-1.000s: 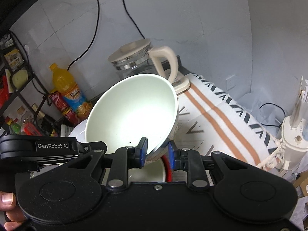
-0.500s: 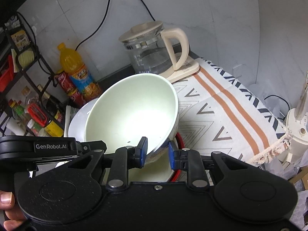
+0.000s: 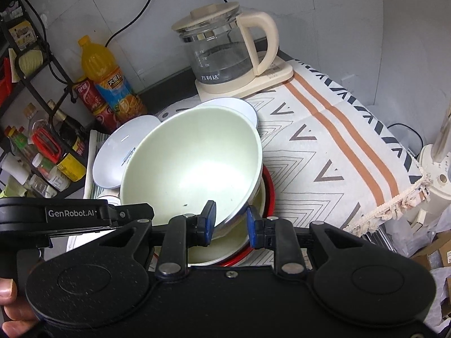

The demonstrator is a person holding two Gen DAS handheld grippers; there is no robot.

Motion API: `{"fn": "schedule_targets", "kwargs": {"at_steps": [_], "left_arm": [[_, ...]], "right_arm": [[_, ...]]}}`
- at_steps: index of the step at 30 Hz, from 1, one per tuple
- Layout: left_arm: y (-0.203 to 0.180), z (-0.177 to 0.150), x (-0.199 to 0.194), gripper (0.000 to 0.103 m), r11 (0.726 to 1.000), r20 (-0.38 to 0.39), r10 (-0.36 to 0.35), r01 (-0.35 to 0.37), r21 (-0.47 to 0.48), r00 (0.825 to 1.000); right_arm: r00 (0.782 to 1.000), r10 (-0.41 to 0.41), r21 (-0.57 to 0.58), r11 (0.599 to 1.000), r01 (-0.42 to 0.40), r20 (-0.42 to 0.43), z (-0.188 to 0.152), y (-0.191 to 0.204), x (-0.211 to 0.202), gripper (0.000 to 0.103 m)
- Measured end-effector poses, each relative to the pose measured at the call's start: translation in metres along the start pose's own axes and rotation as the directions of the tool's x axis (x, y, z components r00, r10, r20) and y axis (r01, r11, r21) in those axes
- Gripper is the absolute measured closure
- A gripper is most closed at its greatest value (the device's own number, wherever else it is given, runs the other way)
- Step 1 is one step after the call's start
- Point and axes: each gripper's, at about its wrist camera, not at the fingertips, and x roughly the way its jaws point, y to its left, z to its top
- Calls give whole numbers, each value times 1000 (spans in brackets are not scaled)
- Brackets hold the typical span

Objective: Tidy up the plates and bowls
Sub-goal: 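Carry the small green bowl onto the nested bowls, open both grippers, then move both grippers back toward the white plates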

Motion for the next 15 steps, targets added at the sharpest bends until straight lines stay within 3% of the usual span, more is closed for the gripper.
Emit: {"fn": "schedule_targets", "kwargs": {"at_steps": [10,12,15], "left_arm": [[5,4,-9,78,1000,4,-7,7,22,1000],[5,6,-13,72,999,16,-11,11,36,1000],[4,8,-19,60,998,33,-6,5,55,999]], "right_arm": [[1000,-3,25,1000,4,-28,2,1,1,75],[1000,-1,19,1000,2,-16,5,3,-3,74],[1000,-12,-1,1000,12,7,7,8,-7,65]]}}
